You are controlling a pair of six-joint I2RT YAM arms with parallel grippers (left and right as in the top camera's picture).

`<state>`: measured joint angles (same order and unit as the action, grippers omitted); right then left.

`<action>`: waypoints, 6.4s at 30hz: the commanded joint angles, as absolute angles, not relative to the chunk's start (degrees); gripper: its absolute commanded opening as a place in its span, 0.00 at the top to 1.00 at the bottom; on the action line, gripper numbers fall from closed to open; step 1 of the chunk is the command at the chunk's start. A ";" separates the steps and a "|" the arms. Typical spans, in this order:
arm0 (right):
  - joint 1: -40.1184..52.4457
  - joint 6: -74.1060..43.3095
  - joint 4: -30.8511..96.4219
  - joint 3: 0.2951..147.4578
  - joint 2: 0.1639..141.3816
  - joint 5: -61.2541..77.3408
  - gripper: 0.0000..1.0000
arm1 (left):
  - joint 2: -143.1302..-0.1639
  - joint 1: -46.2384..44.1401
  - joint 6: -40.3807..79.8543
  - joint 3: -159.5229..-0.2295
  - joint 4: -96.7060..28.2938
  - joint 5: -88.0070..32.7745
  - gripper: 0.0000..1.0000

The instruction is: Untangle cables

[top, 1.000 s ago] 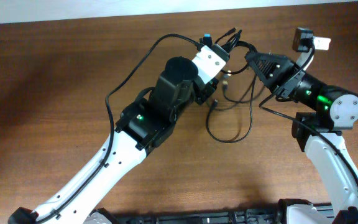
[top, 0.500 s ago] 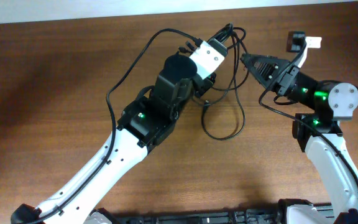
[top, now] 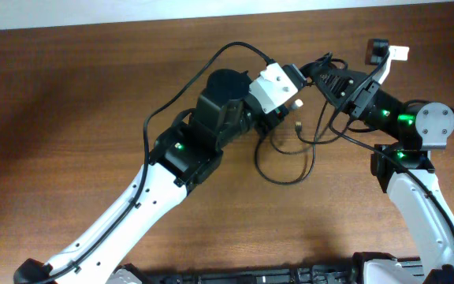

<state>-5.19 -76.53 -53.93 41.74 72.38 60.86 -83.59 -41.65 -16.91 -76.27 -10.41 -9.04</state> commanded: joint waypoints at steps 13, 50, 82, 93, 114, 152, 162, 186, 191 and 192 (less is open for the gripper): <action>-4.95 -75.46 -62.26 42.33 71.83 58.19 0.26 | -83.46 -41.91 -16.38 -76.34 -16.49 -16.34 1.00; -4.89 -77.41 -67.13 42.33 71.83 67.09 0.27 | -83.46 -41.87 -6.66 -76.34 -6.31 -5.08 1.00; -4.95 -79.24 -71.22 42.35 71.83 64.84 0.96 | -83.57 -41.85 -6.74 -76.34 -14.28 0.23 1.00; -5.02 -86.00 -71.22 42.35 71.83 63.18 0.96 | -83.59 -40.93 -13.80 -76.18 -17.69 19.75 1.00; -4.99 -85.80 -60.20 42.33 73.67 65.34 0.25 | -83.57 -39.20 -13.78 -76.18 -12.03 9.78 1.00; -5.80 -76.25 -45.60 42.33 76.29 61.54 0.25 | -83.55 -39.20 -3.46 -76.18 -8.23 -6.13 1.00; -12.91 -75.22 -44.77 42.33 76.29 60.84 0.25 | -83.50 -39.20 -3.44 -76.18 -7.29 -17.02 1.00; -12.71 -86.50 -54.94 42.33 76.29 63.46 0.27 | -83.57 -39.75 -3.42 -76.18 -4.29 -26.35 1.00; -12.71 -87.57 -54.98 42.33 76.29 63.88 0.38 | -83.57 -39.94 -3.42 -76.18 -4.27 -26.35 1.00; -12.71 -87.57 -55.61 42.33 76.29 63.88 0.41 | -83.57 -40.01 -3.42 -76.18 -4.27 -26.35 1.00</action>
<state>-12.71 -86.56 -54.50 41.76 76.25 63.05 -83.59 -39.42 -3.99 -76.16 -4.86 -25.10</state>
